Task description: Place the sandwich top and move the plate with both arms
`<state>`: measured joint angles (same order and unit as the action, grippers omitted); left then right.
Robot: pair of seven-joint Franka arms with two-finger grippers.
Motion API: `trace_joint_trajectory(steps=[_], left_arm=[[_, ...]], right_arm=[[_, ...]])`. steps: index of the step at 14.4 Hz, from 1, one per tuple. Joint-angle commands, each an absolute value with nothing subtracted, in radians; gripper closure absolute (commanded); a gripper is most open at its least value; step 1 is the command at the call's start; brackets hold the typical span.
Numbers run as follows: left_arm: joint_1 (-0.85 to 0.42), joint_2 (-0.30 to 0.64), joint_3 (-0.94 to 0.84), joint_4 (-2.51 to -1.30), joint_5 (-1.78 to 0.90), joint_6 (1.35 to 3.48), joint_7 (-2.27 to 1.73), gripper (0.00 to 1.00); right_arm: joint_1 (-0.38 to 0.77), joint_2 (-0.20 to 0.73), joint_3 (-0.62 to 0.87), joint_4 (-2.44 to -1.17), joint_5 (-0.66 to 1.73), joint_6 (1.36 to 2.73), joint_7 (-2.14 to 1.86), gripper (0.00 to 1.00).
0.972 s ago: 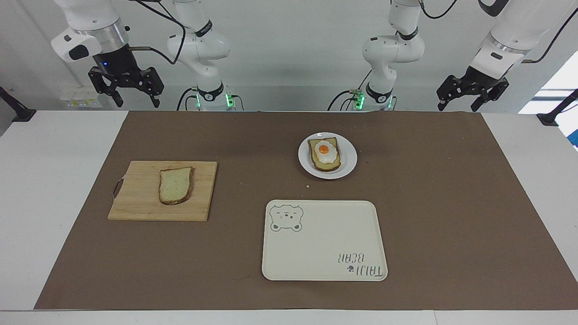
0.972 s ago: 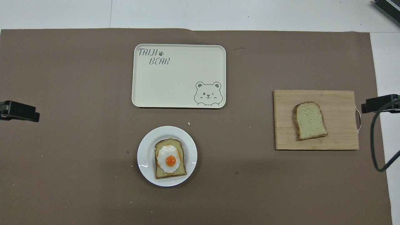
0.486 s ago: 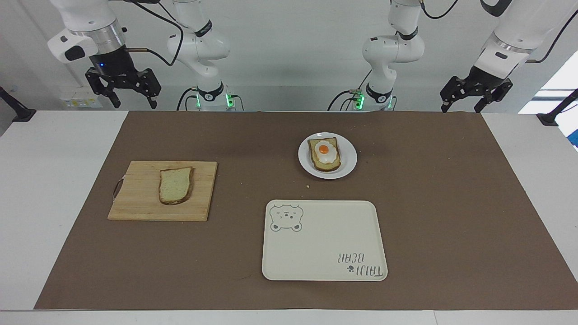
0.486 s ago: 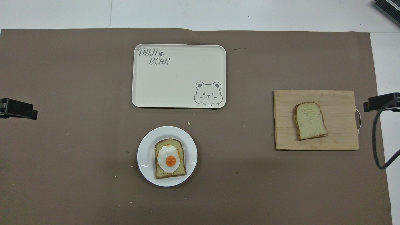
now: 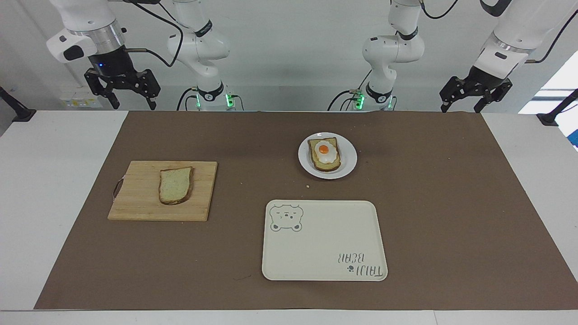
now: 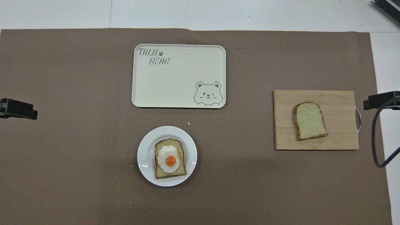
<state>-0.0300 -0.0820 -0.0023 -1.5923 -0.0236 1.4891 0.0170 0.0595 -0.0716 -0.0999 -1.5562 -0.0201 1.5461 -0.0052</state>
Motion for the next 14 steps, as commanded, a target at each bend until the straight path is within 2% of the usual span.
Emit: trace_joint_trajectory(steps=[1, 14], left_arm=[[-0.014, -0.1, -0.011, -1.609, -0.021, 1.496, 0.015, 0.0], [-0.014, -0.1, -0.011, -1.609, -0.023, 1.496, 0.014, 0.0]], right_arm=[[0.046, -0.081, -0.092, -1.575, -0.018, 1.569, -0.023, 0.0], [0.048, -0.083, -0.092, -1.586, -0.012, 1.565, -0.029, 0.0]])
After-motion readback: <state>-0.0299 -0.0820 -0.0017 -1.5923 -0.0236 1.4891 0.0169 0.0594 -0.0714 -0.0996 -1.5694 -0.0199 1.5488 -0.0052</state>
